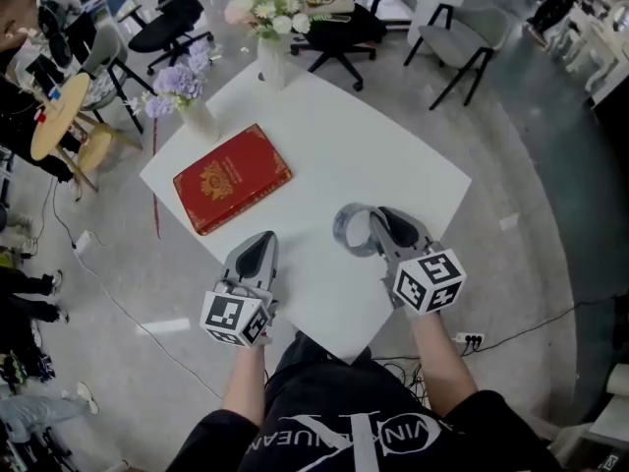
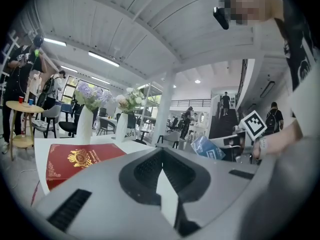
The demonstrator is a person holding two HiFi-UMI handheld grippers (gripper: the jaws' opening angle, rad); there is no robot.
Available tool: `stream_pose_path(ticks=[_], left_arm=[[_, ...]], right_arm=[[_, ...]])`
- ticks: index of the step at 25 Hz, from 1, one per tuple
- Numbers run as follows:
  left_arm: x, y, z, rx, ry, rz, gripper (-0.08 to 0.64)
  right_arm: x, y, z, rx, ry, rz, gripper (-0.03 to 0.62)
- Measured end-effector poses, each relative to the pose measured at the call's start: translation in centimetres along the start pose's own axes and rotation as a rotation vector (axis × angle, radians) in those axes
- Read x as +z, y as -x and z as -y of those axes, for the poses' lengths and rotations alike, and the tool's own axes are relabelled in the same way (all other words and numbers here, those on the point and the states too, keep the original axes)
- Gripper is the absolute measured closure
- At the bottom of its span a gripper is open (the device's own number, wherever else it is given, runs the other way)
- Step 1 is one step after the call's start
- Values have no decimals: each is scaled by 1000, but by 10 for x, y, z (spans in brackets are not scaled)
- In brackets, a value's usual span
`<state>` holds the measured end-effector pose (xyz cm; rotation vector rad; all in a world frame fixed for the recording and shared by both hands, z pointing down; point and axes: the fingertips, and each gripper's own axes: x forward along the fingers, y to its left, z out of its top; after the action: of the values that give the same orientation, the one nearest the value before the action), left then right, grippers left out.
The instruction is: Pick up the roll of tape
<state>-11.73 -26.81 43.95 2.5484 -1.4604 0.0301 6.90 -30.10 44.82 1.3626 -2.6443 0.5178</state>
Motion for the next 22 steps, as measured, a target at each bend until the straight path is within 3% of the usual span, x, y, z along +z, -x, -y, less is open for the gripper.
stream_pose_path(ticks=[22], left_arm=[[62,0,-2,34,-51,121,557]], right_arm=[[63,18,-7,45,22,190,518]])
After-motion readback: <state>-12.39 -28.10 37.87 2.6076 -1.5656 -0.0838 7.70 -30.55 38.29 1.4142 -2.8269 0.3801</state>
